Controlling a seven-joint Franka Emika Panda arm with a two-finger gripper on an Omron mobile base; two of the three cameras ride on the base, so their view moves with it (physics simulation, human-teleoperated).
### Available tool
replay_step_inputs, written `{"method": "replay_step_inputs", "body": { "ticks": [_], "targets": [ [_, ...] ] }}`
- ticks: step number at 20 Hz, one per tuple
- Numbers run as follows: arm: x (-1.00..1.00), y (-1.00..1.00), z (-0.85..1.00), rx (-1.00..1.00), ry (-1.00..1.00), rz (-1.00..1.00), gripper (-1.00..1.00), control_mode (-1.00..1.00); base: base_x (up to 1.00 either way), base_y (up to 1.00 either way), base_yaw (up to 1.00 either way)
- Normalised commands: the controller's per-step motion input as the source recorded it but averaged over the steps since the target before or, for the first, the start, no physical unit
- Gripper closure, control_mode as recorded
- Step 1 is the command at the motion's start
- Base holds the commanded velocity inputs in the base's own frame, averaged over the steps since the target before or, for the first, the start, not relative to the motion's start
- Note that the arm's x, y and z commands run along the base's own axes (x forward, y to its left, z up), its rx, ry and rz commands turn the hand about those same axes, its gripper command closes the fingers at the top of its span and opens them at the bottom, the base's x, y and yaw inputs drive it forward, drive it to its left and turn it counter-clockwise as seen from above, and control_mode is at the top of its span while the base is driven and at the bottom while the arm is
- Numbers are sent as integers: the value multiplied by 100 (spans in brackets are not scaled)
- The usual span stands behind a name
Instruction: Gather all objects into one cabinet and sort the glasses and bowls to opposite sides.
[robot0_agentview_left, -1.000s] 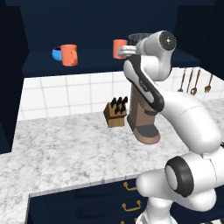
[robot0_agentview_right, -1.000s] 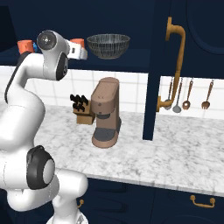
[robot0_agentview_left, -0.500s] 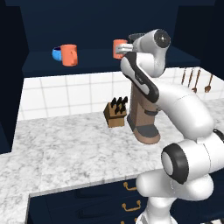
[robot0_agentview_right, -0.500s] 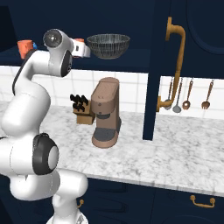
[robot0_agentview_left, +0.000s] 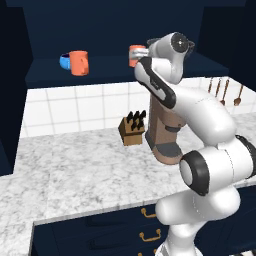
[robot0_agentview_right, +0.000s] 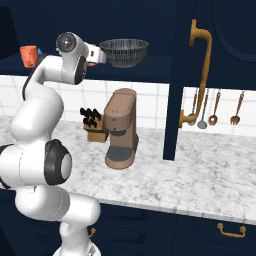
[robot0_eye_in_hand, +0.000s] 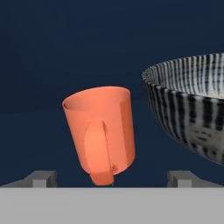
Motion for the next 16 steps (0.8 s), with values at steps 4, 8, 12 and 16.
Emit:
{"method": "replay_step_inputs", "body": {
  "ticks": [4, 8, 12, 16],
  "targets": [
    [25, 0, 0, 0, 0, 0, -100, -100, 0, 0, 0],
    [6, 0, 0, 0, 0, 0, -100, -100, 0, 0, 0],
    [2, 6, 0, 0, 0, 0, -100, -100, 0, 0, 0],
    [19, 20, 0, 0, 0, 0, -100, -100, 0, 0, 0]
  ]
}}
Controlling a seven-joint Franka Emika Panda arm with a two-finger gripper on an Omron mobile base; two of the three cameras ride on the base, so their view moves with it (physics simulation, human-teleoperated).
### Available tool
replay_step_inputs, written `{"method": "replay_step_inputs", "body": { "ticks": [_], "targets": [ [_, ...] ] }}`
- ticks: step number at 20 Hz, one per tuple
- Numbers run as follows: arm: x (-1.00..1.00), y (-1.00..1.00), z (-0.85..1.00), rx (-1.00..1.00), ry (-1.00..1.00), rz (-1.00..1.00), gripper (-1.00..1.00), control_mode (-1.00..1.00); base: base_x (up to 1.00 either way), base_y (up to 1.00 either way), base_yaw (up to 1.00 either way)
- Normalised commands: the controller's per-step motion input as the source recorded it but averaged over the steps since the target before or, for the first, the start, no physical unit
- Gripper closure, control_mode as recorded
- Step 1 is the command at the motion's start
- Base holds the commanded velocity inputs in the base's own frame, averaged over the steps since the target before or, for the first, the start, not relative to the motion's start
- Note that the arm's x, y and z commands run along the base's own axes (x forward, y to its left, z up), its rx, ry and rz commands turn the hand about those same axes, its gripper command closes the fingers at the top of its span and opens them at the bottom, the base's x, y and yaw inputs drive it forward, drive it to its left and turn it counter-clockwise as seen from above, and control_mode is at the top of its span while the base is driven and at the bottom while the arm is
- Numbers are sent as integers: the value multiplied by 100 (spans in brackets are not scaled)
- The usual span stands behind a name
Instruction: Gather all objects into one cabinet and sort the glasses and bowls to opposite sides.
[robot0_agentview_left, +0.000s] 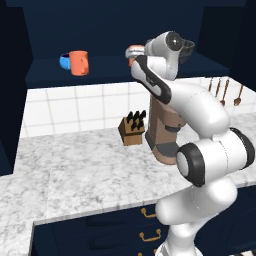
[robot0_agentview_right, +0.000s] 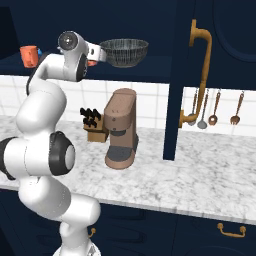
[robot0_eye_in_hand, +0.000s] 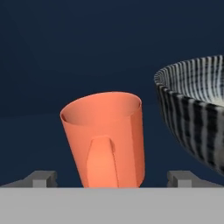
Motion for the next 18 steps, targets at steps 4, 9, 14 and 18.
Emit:
{"method": "replay_step_inputs", "body": {
  "ticks": [4, 9, 14, 18],
  "targets": [
    [18, 5, 0, 0, 0, 0, -100, -100, 0, 0, 0],
    [3, 0, 0, 0, 0, 0, -100, -100, 0, 0, 0],
    [0, 0, 0, 0, 0, 0, 100, -100, 0, 0, 0],
    [-3, 0, 0, 0, 0, 0, 100, -100, 0, 0, 0]
  ]
}}
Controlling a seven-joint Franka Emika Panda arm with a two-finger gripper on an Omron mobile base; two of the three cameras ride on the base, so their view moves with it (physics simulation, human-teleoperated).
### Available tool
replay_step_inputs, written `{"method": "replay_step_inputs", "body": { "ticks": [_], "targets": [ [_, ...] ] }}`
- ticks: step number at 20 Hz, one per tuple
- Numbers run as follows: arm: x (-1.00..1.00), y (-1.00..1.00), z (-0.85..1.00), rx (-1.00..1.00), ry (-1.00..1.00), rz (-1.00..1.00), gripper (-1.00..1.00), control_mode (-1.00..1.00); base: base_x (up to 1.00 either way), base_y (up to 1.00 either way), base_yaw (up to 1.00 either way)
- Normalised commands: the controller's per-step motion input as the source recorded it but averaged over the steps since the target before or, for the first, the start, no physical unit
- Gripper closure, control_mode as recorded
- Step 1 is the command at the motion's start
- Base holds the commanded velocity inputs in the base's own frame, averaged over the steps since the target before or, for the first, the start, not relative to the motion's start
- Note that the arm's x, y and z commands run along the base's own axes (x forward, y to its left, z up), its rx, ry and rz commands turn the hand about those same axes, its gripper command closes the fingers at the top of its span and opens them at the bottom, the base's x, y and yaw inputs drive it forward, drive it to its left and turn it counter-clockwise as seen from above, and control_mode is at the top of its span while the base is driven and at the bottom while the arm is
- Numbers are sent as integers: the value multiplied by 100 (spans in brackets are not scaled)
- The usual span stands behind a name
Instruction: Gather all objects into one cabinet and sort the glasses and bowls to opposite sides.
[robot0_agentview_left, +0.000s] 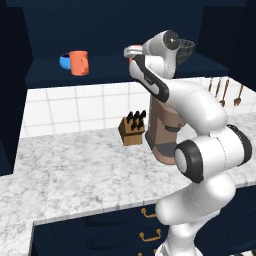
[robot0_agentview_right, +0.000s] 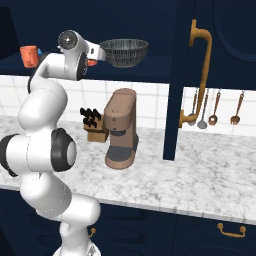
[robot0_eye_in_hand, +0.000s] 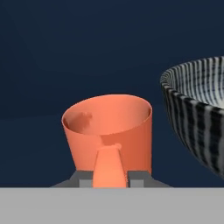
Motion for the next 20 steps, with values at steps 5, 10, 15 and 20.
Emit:
{"method": "replay_step_inputs", "body": {
  "ticks": [5, 10, 15, 20],
  "targets": [
    [-23, 24, 0, 0, 0, 6, 100, -100, 0, 0, 0],
    [-16, 34, 0, 0, 0, 8, 100, -100, 0, 0, 0],
    [0, 23, 0, 0, 0, 6, 100, -100, 0, 0, 0],
    [0, 17, 0, -1, 0, 1, 100, -100, 0, 0, 0]
  ]
}}
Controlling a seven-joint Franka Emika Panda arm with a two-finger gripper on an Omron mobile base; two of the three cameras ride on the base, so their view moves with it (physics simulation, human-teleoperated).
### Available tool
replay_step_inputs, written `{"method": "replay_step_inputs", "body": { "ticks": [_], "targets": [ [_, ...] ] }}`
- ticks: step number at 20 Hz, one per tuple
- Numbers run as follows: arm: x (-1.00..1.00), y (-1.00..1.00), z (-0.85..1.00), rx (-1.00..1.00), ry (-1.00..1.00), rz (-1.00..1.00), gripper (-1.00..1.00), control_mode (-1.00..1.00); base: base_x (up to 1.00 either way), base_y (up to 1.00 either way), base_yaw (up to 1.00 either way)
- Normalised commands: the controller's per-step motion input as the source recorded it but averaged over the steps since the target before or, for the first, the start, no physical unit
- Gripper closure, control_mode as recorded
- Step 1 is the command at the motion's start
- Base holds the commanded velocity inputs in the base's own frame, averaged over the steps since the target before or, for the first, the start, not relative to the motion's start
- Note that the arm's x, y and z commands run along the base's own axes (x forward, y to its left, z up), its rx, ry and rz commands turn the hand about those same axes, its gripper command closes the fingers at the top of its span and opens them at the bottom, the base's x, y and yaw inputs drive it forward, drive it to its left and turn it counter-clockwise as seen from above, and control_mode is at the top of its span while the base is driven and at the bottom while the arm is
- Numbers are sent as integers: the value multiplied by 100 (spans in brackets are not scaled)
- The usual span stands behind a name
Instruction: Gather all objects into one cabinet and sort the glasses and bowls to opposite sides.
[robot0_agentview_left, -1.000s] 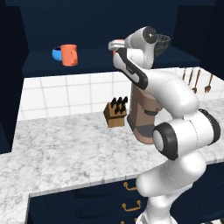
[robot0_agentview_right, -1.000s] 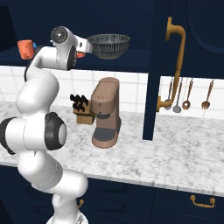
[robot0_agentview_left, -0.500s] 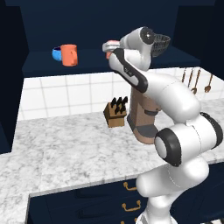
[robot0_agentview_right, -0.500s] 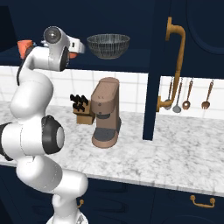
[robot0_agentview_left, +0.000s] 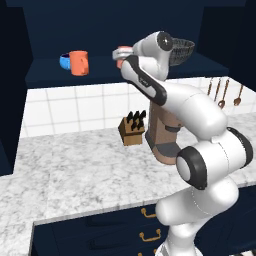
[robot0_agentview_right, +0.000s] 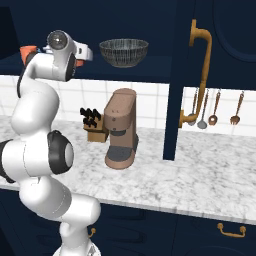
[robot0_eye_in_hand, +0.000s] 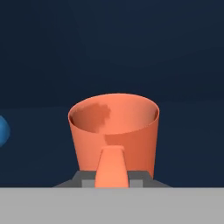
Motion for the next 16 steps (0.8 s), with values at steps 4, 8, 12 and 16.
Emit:
{"method": "replay_step_inputs", "body": {
  "ticks": [4, 8, 12, 16],
  "targets": [
    [0, 17, 0, -4, 0, 0, 100, -100, 0, 0, 0],
    [0, 19, 0, -4, 0, 0, 100, -100, 0, 0, 0],
    [2, 46, 0, -2, 0, 6, 100, -100, 0, 0, 0],
    [0, 48, 0, -3, 0, 15, 100, -100, 0, 0, 0]
  ]
}}
